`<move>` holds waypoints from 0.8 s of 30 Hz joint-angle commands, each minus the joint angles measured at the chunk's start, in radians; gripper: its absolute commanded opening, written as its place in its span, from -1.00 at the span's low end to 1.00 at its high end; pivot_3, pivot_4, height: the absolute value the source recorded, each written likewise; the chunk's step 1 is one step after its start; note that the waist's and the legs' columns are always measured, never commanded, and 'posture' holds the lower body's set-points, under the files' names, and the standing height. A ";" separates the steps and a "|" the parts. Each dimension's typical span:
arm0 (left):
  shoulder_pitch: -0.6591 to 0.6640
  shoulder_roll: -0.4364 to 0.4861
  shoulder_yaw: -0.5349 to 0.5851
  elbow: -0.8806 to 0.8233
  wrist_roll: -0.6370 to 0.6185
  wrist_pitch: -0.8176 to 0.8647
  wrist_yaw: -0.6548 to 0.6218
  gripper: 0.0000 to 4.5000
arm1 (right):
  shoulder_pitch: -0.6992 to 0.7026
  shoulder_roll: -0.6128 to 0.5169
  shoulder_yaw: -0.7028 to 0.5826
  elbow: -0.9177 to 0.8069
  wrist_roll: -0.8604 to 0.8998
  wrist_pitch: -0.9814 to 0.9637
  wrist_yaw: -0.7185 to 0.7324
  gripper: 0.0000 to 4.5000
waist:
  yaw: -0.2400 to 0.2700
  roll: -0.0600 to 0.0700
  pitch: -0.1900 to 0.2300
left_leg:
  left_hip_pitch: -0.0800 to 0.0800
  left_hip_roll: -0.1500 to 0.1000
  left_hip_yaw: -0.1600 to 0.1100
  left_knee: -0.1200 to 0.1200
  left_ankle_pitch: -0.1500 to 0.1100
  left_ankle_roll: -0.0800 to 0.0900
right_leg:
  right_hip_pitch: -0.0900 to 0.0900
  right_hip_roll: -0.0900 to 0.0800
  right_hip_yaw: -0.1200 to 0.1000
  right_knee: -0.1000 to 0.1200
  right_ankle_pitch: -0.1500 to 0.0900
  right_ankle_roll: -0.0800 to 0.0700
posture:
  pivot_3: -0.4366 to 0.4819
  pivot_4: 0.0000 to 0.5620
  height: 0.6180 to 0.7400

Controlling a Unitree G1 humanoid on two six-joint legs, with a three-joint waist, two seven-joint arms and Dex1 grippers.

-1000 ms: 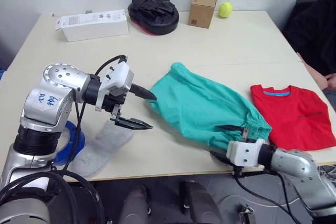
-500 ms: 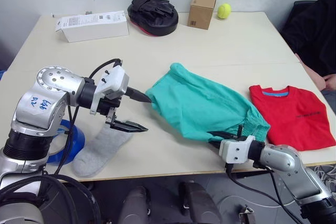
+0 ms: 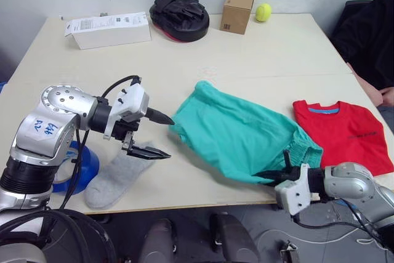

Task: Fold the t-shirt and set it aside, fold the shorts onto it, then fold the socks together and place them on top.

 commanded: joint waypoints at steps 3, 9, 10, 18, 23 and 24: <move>0.012 0.020 0.025 -0.048 -0.031 -0.004 0.005 1.00 | 0.008 -0.095 0.039 0.062 0.043 -0.269 0.026 -0.99 | -0.001 0.001 0.000 | 0.000 0.000 0.000 0.000 0.000 0.000 | 0.000 -0.001 0.000 0.000 0.000 0.000 | -0.05 -0.47 1.00; 0.026 0.021 0.018 -0.067 -0.045 -0.001 0.010 1.00 | -0.019 -0.162 0.061 0.185 -0.030 -0.489 -0.008 -0.99 | -0.002 0.001 0.000 | 0.000 0.001 0.000 0.000 0.000 -0.001 | 0.000 -0.003 0.001 0.000 0.000 -0.001 | -0.05 -0.47 1.00; 0.029 0.019 0.015 -0.070 -0.045 -0.002 0.012 1.00 | -0.029 -0.157 0.055 0.214 -0.037 -0.495 -0.021 -0.99 | -0.002 0.001 0.000 | 0.000 0.001 0.000 0.000 0.001 -0.001 | 0.000 -0.003 0.002 0.000 0.000 -0.001 | -0.05 -0.47 1.00; 0.030 -0.009 -0.023 -0.066 -0.025 -0.026 0.027 1.00 | -0.108 -0.147 0.063 0.323 -0.040 -0.472 -0.095 -0.99 | -0.006 0.001 0.001 | 0.001 0.001 0.001 0.000 0.003 -0.005 | 0.000 -0.003 0.005 0.000 -0.001 -0.001 | -0.05 -0.47 1.00; 0.009 -0.037 -0.052 -0.034 -0.005 -0.044 0.043 1.00 | -0.089 -0.181 0.096 0.257 0.099 -0.348 -0.064 -0.77 | -0.010 0.001 0.001 | 0.004 0.001 0.001 0.000 0.003 -0.004 | 0.003 -0.003 0.006 0.000 -0.001 -0.001 | -0.05 -0.47 1.00; 0.006 -0.042 -0.053 -0.029 -0.002 -0.048 0.045 1.00 | -0.073 -0.194 0.098 0.231 0.135 -0.319 -0.053 -0.66 | -0.009 0.001 0.001 | 0.006 0.001 0.001 0.000 0.003 -0.004 | 0.005 -0.003 0.006 0.000 -0.001 -0.001 | -0.05 -0.47 1.00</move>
